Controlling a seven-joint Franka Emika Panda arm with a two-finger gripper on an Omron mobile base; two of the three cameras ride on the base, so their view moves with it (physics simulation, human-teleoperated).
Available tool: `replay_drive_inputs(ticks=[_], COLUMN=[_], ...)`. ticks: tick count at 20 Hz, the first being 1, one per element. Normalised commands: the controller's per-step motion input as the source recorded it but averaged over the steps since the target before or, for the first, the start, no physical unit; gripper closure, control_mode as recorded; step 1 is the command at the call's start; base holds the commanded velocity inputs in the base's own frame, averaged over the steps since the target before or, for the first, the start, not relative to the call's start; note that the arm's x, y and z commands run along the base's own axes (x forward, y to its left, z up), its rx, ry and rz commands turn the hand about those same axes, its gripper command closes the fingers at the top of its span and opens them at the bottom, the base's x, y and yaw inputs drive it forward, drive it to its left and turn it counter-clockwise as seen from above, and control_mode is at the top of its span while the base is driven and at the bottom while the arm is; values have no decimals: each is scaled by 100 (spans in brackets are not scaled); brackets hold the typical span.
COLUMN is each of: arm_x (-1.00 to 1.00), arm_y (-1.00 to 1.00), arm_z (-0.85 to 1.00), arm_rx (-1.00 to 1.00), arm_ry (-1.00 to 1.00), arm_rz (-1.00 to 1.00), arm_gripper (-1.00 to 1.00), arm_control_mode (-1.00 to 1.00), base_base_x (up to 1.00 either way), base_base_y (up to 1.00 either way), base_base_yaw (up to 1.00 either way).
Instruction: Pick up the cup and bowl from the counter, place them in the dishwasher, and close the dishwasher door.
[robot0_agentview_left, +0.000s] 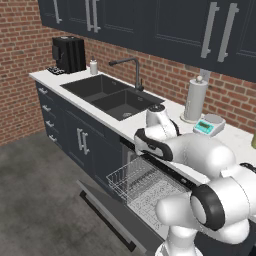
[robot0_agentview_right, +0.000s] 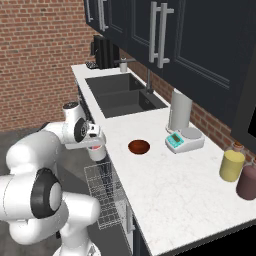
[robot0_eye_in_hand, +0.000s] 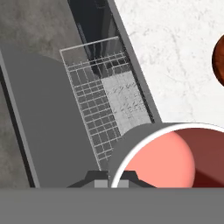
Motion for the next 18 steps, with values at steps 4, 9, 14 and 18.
replay_drive_inputs(ticks=[4, 9, 14, 18], arm_x=[-65, 5, 42, 50], arm_y=[50, 48, 29, 63], arm_z=[-23, -47, -67, -50], arm_rx=[1, 6, 9, 0], arm_ry=[-1, 0, 0, 0], arm_rz=[-4, -1, 0, -14], arm_gripper=[100, 100, 100, 100], arm_control_mode=[-100, -100, -100, -100], base_base_x=[0, 0, 0, 0], base_base_y=[0, 0, 0, 0], base_base_yaw=[0, 0, 0, 0])
